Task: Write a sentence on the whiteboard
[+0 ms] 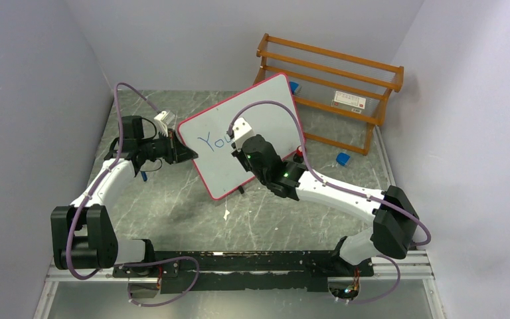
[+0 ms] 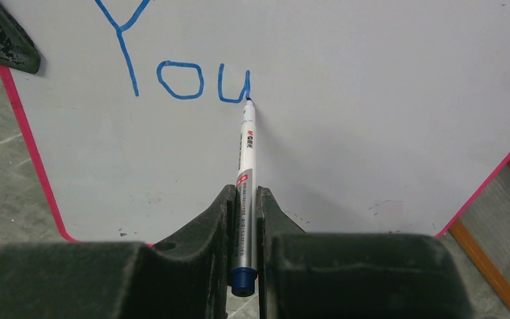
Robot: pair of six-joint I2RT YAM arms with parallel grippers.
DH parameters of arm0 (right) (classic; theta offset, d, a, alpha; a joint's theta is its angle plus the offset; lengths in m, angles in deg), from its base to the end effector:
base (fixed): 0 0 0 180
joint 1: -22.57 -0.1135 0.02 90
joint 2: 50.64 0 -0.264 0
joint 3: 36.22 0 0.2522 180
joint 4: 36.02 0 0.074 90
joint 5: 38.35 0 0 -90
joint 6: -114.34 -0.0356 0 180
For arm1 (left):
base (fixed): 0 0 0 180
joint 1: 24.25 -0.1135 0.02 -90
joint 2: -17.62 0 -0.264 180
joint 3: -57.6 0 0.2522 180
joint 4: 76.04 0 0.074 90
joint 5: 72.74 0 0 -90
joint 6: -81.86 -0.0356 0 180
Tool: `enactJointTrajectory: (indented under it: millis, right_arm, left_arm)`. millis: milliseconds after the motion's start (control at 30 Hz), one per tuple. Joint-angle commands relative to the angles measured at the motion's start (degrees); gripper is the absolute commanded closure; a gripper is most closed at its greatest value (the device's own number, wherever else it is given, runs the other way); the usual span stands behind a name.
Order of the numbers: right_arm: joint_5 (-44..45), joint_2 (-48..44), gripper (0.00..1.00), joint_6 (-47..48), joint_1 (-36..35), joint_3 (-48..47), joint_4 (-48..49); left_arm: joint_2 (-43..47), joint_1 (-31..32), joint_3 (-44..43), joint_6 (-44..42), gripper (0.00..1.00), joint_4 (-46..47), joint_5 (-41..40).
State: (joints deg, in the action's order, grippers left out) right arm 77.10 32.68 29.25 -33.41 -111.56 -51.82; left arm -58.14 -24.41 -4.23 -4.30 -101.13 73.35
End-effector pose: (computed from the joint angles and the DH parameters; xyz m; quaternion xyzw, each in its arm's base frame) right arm 0.2008 0.2701 0.2979 -0.3103 0.7654 0.0632 0.5603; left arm 0.2728 -0.0288 0.2496 0.1744 0.8032 -0.4364 0.3660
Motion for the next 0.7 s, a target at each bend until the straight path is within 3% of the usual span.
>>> enactJointTrajectory:
  millis: [0, 667]
  right_arm:
    - [1.6, -1.3, 1.00, -0.5, 0.3, 0.9, -0.8]
    - [-0.7, -5.3, 1.00, -0.7, 3.3, 1.2, 1.8]
  left_arm:
    - [-1.4, 1.8, 0.4, -5.2, 0.95, -1.9, -6.6]
    - [-1.3, 1.8, 0.3, -5.3, 0.95, -2.2, -7.0]
